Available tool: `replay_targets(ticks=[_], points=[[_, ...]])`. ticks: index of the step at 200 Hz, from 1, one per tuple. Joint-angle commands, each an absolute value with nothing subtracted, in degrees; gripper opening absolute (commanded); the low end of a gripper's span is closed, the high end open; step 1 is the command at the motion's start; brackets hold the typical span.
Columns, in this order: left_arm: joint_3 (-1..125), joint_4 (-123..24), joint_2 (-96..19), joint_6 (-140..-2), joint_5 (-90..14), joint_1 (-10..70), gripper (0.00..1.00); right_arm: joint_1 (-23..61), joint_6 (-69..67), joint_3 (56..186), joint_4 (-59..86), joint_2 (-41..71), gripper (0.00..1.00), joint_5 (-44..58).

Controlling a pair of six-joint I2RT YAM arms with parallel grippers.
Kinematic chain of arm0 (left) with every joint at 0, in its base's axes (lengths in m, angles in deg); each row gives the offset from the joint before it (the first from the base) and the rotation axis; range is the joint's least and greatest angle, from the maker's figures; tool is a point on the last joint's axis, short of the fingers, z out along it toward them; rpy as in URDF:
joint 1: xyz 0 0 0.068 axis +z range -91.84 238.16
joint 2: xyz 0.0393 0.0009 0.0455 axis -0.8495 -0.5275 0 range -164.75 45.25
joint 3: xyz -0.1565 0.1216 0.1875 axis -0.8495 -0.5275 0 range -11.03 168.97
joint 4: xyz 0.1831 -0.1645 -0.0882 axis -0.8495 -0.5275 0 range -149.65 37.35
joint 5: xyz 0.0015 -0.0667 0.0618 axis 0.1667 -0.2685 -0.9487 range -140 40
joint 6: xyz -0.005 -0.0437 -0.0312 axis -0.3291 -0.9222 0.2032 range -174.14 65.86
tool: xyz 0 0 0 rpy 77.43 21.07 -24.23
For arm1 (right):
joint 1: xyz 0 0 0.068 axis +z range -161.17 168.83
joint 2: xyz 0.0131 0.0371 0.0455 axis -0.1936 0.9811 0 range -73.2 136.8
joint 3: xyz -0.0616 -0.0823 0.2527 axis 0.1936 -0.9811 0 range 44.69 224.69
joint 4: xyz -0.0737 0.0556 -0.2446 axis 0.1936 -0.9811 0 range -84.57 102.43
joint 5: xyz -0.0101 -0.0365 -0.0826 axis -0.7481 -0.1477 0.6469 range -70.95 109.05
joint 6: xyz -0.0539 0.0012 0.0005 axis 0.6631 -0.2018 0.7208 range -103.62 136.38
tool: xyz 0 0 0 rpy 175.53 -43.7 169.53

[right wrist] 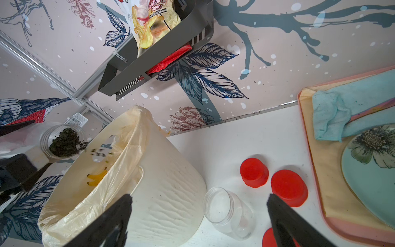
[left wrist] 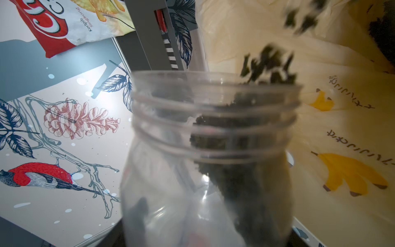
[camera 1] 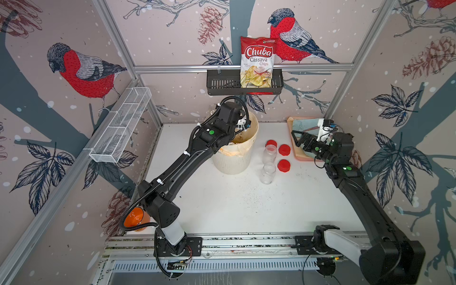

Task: Empty moldy tea leaves from jars
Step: Pour the moldy tea leaves from the jar into the trash bin.

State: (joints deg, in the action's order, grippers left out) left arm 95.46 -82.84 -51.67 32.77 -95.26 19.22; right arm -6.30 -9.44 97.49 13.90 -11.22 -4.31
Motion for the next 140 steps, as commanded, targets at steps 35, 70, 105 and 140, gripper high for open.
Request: replay_targets(ticks=[35, 70, 105, 140], points=[[92.0, -84.3, -51.6, 32.8, -97.4, 18.7, 0.64, -6.3, -9.8, 97.9, 15.7, -11.2, 0.99, -5.3], [97.6, -84.6, -52.8, 34.6, -98.6, 17.6, 0.66, -6.3, -9.8, 97.9, 15.8, -11.2, 0.99, -5.7], [92.8, -86.4, -52.5, 30.8, -97.5, 17.4, 0.67, -6.3, -9.7, 97.6, 16.3, -11.4, 0.98, -6.9], [97.5, -87.6, -53.8, 32.0, -98.3, 17.3, 0.68, -6.2, -9.7, 96.8, 17.8, -12.0, 0.99, -7.8]])
